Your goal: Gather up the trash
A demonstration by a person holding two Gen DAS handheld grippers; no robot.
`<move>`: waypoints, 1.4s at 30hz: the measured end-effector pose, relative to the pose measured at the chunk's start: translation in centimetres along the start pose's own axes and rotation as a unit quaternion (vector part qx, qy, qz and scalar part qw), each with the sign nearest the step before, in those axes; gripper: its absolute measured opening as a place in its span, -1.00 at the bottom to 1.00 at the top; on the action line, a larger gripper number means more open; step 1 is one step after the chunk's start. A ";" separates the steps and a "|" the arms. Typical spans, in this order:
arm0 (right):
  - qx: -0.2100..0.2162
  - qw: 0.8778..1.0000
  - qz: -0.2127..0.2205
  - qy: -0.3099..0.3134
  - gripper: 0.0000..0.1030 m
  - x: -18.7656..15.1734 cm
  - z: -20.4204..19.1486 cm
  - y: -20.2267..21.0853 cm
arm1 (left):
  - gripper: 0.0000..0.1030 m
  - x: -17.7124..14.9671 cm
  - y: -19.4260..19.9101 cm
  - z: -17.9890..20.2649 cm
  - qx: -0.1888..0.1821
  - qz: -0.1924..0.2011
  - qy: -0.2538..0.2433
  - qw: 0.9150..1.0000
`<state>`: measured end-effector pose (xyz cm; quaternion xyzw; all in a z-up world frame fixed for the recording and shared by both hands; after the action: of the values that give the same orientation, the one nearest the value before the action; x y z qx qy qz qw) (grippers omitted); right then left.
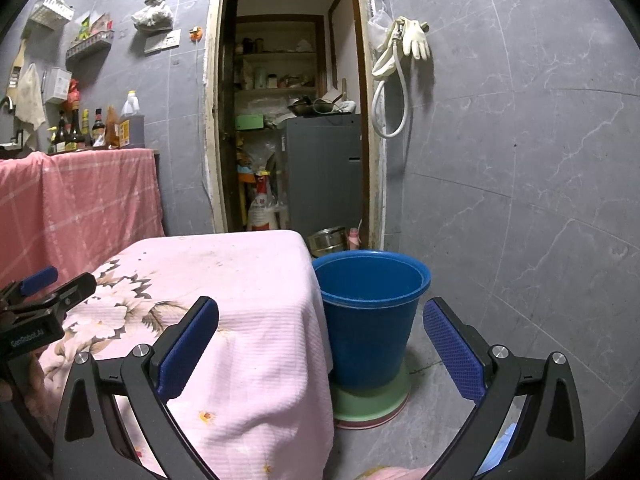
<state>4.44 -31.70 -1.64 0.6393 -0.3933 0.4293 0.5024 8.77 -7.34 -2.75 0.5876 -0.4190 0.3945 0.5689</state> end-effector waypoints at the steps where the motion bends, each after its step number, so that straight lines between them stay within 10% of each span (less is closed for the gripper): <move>1: 0.000 1.000 0.000 0.001 1.00 0.0 0.0 0.0 | 0.94 0.0 0.0 0.0 -0.001 0.000 0.000 1.000; 42: 0.000 1.000 0.000 0.001 1.00 0.0 -0.1 0.0 | 0.94 -0.2 -0.2 -0.2 0.000 -0.002 0.001 1.000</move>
<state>4.42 -31.56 -1.63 0.6384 -0.3928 0.4300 0.5032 8.87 -7.17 -2.95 0.5880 -0.4168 0.3943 0.5701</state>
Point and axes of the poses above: each gripper's, at about its wrist camera, not at the fingertips, and y roughly against the way its jaws point, z to its right, x to its top, the point moved 6 cm from there along -y, roughly the way its jaws point, and after that the axes turned 15 degrees about x, right-handed, at the moved point
